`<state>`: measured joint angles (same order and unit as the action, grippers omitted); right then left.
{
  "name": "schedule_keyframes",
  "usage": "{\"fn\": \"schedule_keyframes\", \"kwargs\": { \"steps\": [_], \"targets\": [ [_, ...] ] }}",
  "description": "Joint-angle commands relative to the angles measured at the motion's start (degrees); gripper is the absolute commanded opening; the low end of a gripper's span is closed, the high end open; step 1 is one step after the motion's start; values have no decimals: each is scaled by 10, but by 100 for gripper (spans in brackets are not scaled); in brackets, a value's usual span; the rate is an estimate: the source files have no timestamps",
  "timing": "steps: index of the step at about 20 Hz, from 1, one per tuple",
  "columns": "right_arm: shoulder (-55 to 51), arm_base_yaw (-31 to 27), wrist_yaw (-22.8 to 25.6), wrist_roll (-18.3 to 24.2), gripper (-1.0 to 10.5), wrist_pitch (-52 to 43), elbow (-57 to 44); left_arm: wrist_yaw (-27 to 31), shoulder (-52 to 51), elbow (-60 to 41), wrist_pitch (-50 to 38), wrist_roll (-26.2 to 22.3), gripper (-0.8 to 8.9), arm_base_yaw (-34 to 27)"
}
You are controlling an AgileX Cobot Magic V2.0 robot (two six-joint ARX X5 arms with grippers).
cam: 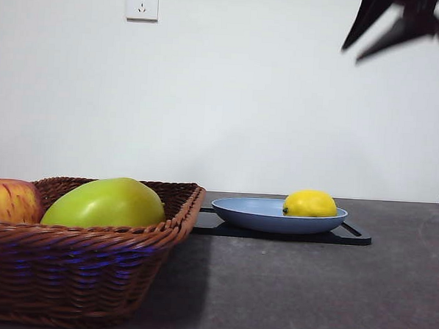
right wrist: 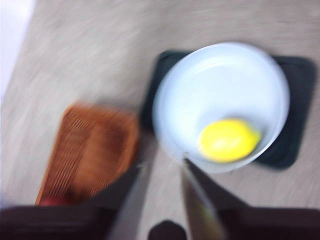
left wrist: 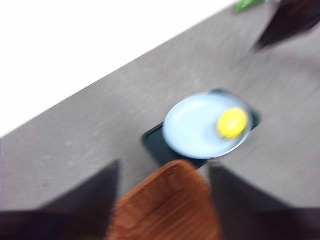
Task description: Take the lemon from the basket,put the lemon in the plate,hand out the plate
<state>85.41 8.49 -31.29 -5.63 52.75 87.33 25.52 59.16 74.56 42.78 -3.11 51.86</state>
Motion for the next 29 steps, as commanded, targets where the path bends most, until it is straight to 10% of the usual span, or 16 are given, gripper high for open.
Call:
{"fn": "schedule_keyframes", "kwargs": {
  "steps": [1, 6, 11, 19, 29],
  "targets": [
    [-34, 19, 4, 62, 5, 59, 14, 6, 32, 9, -2, -68, 52, -10],
    [-121, 95, 244, 51, 2, 143, -4, -85, 69, 6, 74, -102, 6, -78],
    [-239, 181, 443, -4, 2, -14, -153, -203, 30, -90, 14, -67, 6, -198],
    [-430, 231, 449, -1, 2, -429, -539, -275, -132, -384, -323, 38, 6, -292],
    [-442, 230, 452, -5, 2, -478, -626, -311, -222, -478, -400, 65, 8, -291]
  ]
}}
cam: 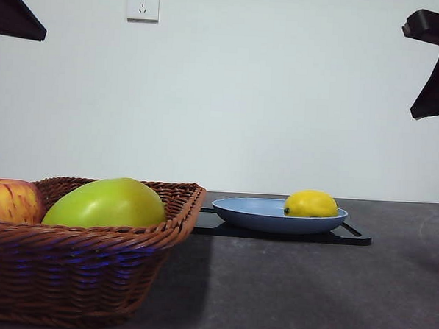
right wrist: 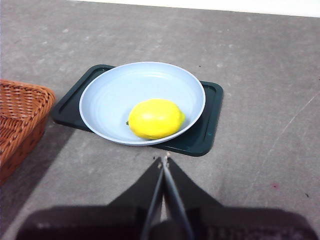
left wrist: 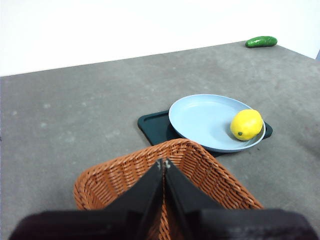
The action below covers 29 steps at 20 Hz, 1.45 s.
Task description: Take the lemon from the basket,put the lemon in the plate,hand out the plate
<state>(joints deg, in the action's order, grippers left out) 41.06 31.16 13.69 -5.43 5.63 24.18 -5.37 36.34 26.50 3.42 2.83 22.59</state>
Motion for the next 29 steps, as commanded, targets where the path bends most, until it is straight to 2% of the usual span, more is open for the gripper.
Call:
{"fn": "schedule_keyframes", "kwargs": {
  "steps": [1, 9, 12, 14, 16, 19, 23, 29],
  "targets": [
    [1, 3, 2, -7, 2, -7, 5, -3, 6, 3, -8, 6, 8, 2],
    [0, 3, 2, -7, 2, -7, 5, -7, 5, 3, -8, 6, 8, 4],
    [0, 3, 2, -7, 2, -7, 5, -1, -63, 2, 21, 2, 8, 4],
    [0, 3, 3, -7, 2, -7, 5, 17, -142, 0, 54, -71, 8, -7],
    [0, 3, 3, -7, 2, -7, 5, 43, -219, -6, 84, -92, 8, -40],
    [0, 3, 2, -7, 2, -7, 5, 119, -299, -53, 87, -88, 8, -112],
    [0, 3, 2, -7, 2, -7, 5, 71, -337, -141, 80, -60, 8, -183],
    [0, 3, 2, -7, 2, -7, 5, 64, -339, -240, 67, -14, 8, -201]
  ]
}}
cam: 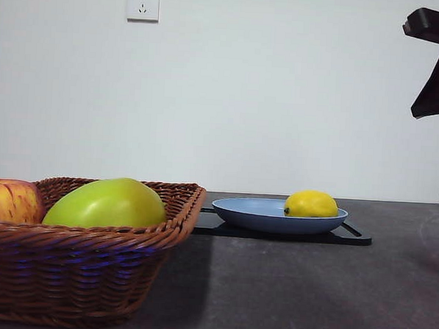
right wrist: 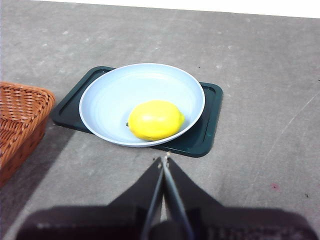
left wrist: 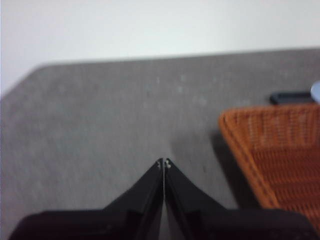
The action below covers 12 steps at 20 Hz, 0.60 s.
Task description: Take the lemon from the basket,put the lemon in the plate,hand out the plate
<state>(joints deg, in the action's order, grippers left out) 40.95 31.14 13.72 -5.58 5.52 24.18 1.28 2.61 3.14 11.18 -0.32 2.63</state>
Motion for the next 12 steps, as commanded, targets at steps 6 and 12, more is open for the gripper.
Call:
{"fn": "schedule_keyframes", "kwargs": {
  "steps": [6, 12],
  "targets": [
    [1, 3, 2, -5, 2, -6, 5, -2, -27, -18, 12, 19, 8, -2],
    [1, 3, 2, -5, 2, -7, 5, 0, -25, -18, 11, 18, 8, -2]
  ]
}}
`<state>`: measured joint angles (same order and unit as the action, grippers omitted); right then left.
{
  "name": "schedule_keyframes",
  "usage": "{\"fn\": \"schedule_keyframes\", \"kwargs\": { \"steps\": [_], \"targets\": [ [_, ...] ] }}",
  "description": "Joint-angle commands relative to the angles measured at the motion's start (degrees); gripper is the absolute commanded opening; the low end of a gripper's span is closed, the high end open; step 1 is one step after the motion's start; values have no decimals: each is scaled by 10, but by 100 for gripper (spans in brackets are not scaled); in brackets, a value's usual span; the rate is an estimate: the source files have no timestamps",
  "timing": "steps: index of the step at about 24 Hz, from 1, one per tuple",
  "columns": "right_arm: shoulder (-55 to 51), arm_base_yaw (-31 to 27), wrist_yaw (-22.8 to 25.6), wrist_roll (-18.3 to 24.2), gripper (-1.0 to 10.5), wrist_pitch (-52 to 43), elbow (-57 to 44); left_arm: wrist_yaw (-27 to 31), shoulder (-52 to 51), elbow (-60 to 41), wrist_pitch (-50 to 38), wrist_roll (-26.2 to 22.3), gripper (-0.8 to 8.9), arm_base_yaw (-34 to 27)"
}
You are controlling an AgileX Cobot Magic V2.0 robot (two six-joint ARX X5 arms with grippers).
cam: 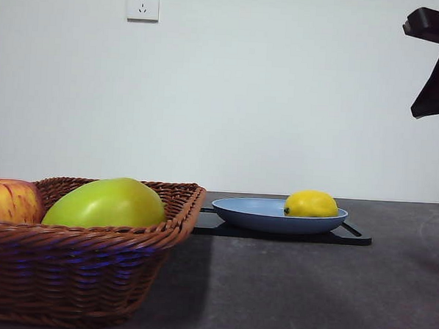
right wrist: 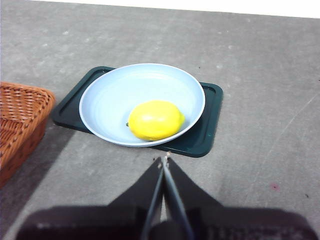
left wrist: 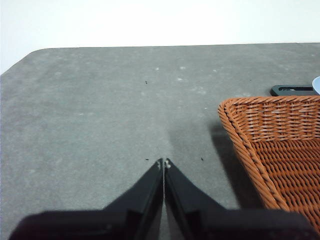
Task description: Take the lemon from the basket,put the lemon in the plate,hand out the plate
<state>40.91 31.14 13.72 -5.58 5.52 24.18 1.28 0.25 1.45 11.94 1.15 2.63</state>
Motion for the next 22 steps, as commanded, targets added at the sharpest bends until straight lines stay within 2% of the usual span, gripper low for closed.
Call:
{"fn": "schedule_keyframes", "kwargs": {
  "steps": [1, 13, 14, 15, 16, 18, 22],
  "targets": [
    [2, 3, 2, -5, 2, -7, 5, 0, -2, -2, 1, 4, 8, -2],
    [-4, 4, 2, 1, 2, -3, 5, 0, -2, -2, -2, 4, 8, -2],
    [-26, 3, 8, 15, 2, 2, 5, -1, -2, -2, -2, 4, 8, -2],
    [-50, -5, 33, 54, 2, 4, 5, -1, -2, -2, -3, 4, 8, -2],
    [-75, -20, 35, 73, 2, 6, 5, 0, -2, -2, -3, 4, 8, -2],
    [-136, -71, 9, 76, 2, 7, -3, -1, -2, -2, -3, 4, 8, -2],
    [-259, -201, -87, 76, 2, 5, -66, -1, -2, -2, -3, 4, 8, -2]
  ]
}}
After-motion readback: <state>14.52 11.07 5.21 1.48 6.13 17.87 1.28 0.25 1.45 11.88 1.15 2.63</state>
